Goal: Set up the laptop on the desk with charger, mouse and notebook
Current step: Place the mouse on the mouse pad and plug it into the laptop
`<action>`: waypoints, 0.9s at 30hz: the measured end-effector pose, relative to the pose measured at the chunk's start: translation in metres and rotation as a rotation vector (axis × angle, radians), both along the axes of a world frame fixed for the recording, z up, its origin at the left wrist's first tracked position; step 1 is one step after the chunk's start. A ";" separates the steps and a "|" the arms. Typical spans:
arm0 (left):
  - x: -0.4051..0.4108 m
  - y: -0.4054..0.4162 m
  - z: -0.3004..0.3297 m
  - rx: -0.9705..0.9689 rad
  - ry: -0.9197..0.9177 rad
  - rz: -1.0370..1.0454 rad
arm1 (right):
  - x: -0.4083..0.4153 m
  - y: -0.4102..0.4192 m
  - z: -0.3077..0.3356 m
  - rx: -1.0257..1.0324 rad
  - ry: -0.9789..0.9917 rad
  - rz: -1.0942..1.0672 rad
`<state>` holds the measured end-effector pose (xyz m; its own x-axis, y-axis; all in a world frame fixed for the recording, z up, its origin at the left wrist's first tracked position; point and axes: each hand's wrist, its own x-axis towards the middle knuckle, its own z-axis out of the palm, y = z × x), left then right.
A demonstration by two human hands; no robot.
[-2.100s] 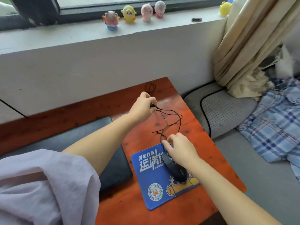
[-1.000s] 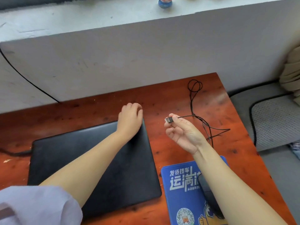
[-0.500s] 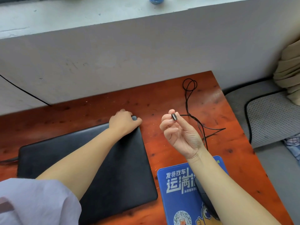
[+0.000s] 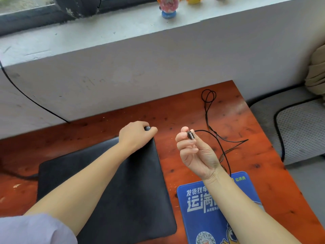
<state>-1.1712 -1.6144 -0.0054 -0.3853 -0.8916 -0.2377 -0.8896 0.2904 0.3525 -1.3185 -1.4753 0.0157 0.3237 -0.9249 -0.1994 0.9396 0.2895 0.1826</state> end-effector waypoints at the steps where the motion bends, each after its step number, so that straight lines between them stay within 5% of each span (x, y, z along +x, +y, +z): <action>1: 0.002 0.002 0.005 -0.027 0.028 0.014 | 0.000 0.001 -0.001 -0.006 0.005 0.003; 3: 0.006 0.004 0.017 -0.067 0.090 0.033 | -0.001 0.001 -0.006 0.014 0.168 -0.017; 7: 0.017 0.007 0.039 -0.116 0.161 0.020 | 0.008 -0.004 -0.013 0.093 0.832 -0.080; 11: 0.020 0.008 0.051 -0.140 0.182 0.015 | 0.026 -0.011 -0.009 -0.009 1.157 -0.106; 27: 0.020 0.012 0.058 -0.113 0.198 0.069 | 0.040 -0.017 0.005 -0.041 1.342 -0.173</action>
